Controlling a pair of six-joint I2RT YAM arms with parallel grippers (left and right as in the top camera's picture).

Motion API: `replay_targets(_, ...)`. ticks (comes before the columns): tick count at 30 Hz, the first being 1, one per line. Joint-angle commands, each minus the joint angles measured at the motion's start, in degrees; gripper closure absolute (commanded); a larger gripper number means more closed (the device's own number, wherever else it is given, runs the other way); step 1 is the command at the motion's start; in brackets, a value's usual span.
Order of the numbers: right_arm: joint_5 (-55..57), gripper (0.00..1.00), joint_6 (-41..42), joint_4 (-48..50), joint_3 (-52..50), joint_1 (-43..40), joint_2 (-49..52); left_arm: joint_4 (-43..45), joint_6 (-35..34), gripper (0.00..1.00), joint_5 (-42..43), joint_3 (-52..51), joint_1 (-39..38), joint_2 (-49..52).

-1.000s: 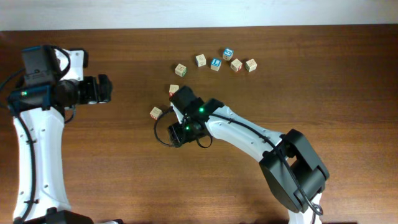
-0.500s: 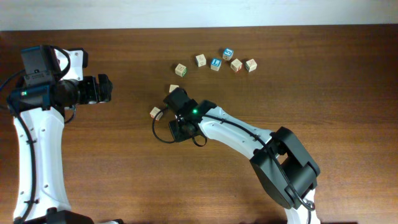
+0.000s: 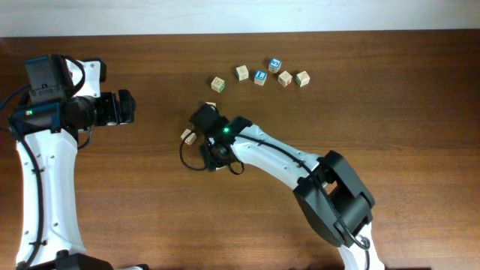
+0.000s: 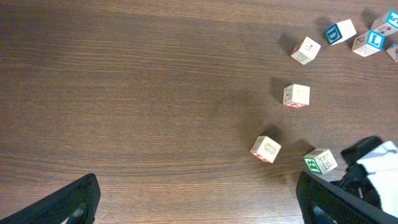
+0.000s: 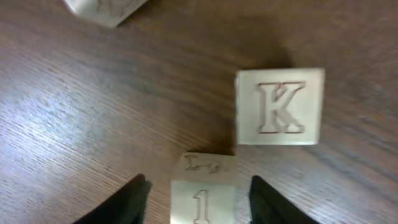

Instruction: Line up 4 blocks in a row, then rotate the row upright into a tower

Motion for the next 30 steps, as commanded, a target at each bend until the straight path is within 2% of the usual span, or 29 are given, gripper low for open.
replay_targets(1,0.52,0.54,-0.04,-1.03,1.07,0.46,1.07,-0.13,-0.72,0.01,0.22,1.11,0.11,0.31)
replay_targets(2,1.03,0.60,0.94,-1.55,1.07,0.48,1.07,-0.17,-0.72,0.01,0.22,1.11,0.11,0.31)
replay_targets(6,3.21,0.70,3.87,-4.20,2.45,0.28,1.05,-0.26,-0.72,0.01,0.22,1.11,0.11,0.31)
replay_targets(10,6.62,0.69,5.49,-10.25,5.84,-0.79,1.05,-0.31,-0.72,0.01,0.22,1.11,0.11,0.31)
replay_targets(12,6.62,0.64,5.44,-14.10,6.88,-3.91,1.05,-0.33,-0.72,0.01,0.22,1.11,0.11,0.31)
replay_targets(14,6.58,0.64,5.14,-18.03,6.86,-8.15,1.05,-0.68,-0.72,0.01,0.22,1.11,0.11,0.31)
replay_targets(16,6.27,0.64,1.66,-22.82,6.84,-16.94,1.05,-0.72,-0.72,0.01,0.22,1.11,0.11,0.31)
replay_targets(19,-5.77,0.60,-6.88,-22.93,6.84,-20.52,1.05,-0.72,-0.72,0.01,0.22,1.11,0.11,0.31)
replay_targets(21,-14.84,0.59,-7.52,-23.08,6.84,-20.06,1.05,-0.70,-0.72,0.01,0.22,1.11,0.11,0.31)
replay_targets(23,-14.16,0.59,1.68,-22.71,6.84,-17.44,1.05,-0.70,-0.72,0.01,0.22,1.11,0.11,0.31)
replay_targets(25,-9.51,0.42,13.07,-21.14,6.75,-14.05,1.05,-0.70,-0.72,0.01,0.22,1.11,0.11,0.31)
replay_targets(27,0.17,0.34,22.49,-18.93,5.90,-9.25,1.07,-0.72,-0.72,0.01,0.22,1.11,0.11,0.31)
replay_targets(30,7.06,0.45,25.44,-19.17,5.33,-5.84,1.07,-1.01,-0.72,0.01,0.22,1.11,0.11,0.31)
